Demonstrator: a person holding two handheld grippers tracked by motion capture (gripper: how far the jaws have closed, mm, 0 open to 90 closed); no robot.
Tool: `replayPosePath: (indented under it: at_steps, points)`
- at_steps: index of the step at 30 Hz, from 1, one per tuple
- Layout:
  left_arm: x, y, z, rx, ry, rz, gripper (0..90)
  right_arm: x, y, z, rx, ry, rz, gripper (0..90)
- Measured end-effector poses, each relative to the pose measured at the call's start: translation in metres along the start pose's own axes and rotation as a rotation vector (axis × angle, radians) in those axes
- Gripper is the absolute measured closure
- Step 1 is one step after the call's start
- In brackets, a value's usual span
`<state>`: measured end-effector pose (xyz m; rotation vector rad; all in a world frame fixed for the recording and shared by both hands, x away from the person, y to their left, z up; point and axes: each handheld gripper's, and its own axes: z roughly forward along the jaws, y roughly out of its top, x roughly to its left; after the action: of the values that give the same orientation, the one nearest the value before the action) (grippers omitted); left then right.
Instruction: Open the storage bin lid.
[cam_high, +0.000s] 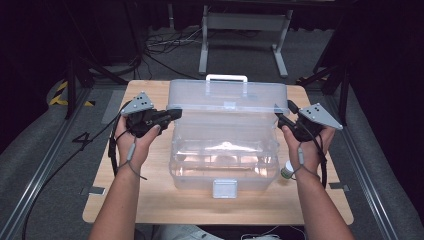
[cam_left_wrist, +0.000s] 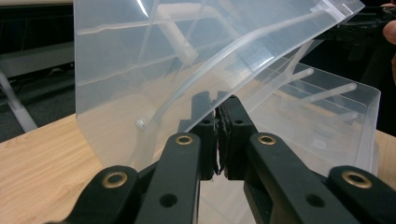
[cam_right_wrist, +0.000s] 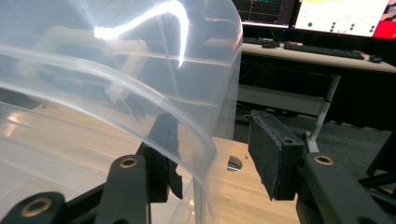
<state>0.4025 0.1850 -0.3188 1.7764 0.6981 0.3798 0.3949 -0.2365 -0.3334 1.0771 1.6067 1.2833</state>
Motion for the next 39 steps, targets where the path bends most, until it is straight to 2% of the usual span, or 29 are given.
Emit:
replayPosePath:
  at_steps: [10,16,21,32,39]
  points:
    - [0.000,0.000,0.000,-0.001,-0.006,-0.001,85.3,0.006,0.002,0.008,-0.012,-0.041,-0.013,61.2]
    - [0.000,-0.001,0.000,-0.001,-0.012,0.000,84.7,0.006,0.002,0.011,0.000,-0.061,-0.022,71.5]
    - [0.000,-0.001,0.000,0.005,-0.009,0.003,84.3,0.009,0.003,0.012,0.001,-0.084,-0.020,72.9]
    - [-0.001,-0.002,0.002,0.012,-0.009,0.011,81.9,0.007,0.006,0.013,0.011,-0.079,0.036,74.7]
    - [-0.001,-0.003,-0.001,0.020,0.005,0.012,80.6,0.003,0.009,0.016,0.019,-0.063,0.051,74.3]
